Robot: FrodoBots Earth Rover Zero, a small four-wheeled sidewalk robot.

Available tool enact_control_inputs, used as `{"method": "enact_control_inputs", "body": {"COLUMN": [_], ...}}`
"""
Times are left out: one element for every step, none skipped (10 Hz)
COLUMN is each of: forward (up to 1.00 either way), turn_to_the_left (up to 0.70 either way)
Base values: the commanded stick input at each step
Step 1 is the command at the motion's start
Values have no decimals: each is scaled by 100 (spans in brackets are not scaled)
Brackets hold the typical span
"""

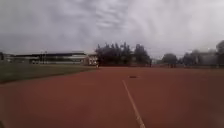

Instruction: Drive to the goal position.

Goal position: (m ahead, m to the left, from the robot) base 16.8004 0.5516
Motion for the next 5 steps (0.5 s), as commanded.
{"method": "enact_control_inputs", "body": {"forward": [50, 50, 50, 50, 50], "turn_to_the_left": [-50, -14, -7, 0, 0]}}
